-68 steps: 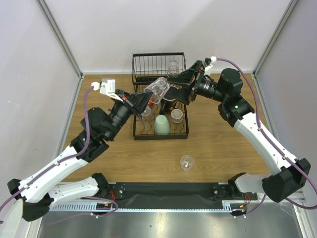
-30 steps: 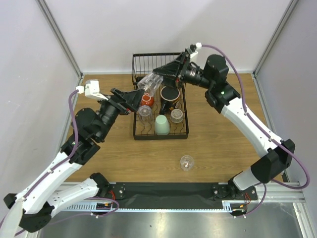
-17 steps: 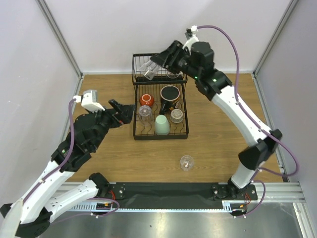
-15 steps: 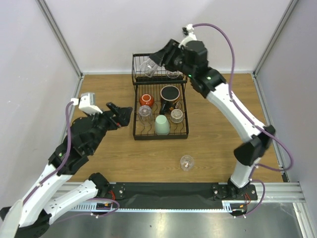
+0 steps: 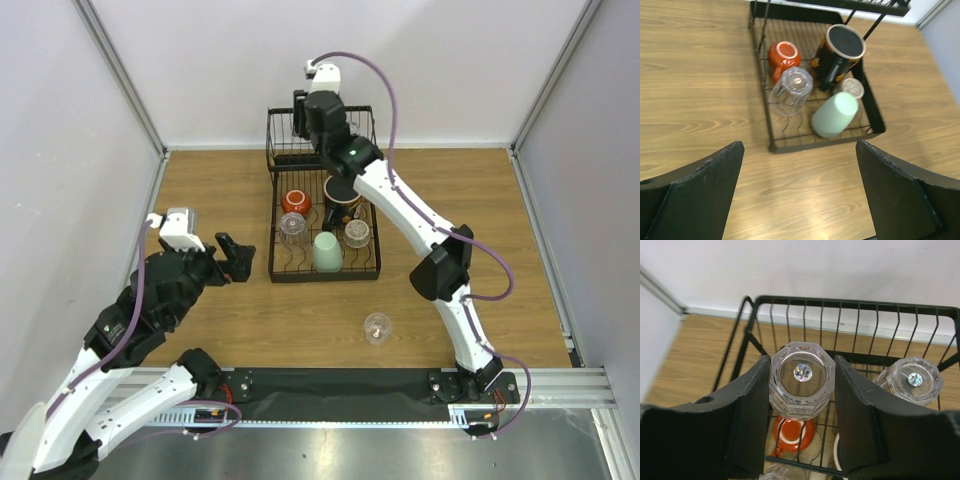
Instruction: Load the cups into the dish rack
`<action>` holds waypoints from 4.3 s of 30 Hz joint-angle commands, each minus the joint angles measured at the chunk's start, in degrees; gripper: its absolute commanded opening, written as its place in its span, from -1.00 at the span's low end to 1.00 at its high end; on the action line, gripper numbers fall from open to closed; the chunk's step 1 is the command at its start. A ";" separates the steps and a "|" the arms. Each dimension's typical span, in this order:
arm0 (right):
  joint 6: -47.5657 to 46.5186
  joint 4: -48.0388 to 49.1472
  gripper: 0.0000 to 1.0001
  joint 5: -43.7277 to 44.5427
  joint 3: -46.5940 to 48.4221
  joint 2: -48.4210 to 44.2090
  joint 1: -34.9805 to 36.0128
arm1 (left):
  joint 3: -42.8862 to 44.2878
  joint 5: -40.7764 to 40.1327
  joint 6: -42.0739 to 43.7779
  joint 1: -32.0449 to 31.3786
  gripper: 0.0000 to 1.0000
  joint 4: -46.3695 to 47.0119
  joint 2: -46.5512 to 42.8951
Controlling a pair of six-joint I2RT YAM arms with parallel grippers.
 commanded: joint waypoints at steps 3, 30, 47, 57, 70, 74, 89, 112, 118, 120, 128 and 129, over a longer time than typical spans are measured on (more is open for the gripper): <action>-9.42 6.77 -1.00 9.36 0.46 1.96 0.89 | 1.27 -2.31 4.81 0.52 1.00 -3.78 -1.62; -9.07 4.23 0.97 11.20 -2.89 4.08 -0.78 | 1.63 -1.08 3.15 0.52 0.99 -6.60 -2.15; -3.54 -9.18 0.97 5.23 -5.68 -19.81 3.61 | 4.17 6.65 1.04 0.43 0.99 -1.68 6.20; 8.76 -28.81 0.52 -3.98 -47.14 -51.45 4.14 | 5.93 8.94 -5.55 0.61 0.99 3.42 13.32; 20.46 -37.97 -0.09 -25.80 -81.45 -62.54 5.98 | 7.24 22.11 -15.13 0.52 0.87 12.21 24.38; 19.58 -34.01 -0.04 -29.73 -85.58 -63.42 6.16 | 8.22 25.46 -16.54 0.52 0.81 12.13 26.94; 18.35 -24.60 -0.10 -30.02 -90.60 -54.47 6.78 | 8.04 25.81 -17.68 0.52 0.81 10.81 25.01; 14.84 -27.76 -1.00 -24.22 -75.41 -50.76 7.13 | 21.13 23.97 -19.69 0.69 0.99 10.37 28.35; 10.63 -27.60 -1.00 -20.62 -59.78 -52.78 6.69 | 18.34 29.58 -31.36 5.26 0.94 16.50 26.42; 10.09 -26.19 -1.00 -19.74 -56.69 -54.10 6.52 | 15.71 33.18 -34.72 7.63 0.94 19.49 25.98; 10.43 -18.89 -1.00 -27.45 -49.82 -57.36 1.87 | 10.24 37.50 -46.68 8.69 0.96 36.72 26.33; 10.70 -17.41 -1.00 -27.99 -49.73 -57.62 1.51 | 9.80 37.50 -47.99 8.69 0.96 39.17 26.51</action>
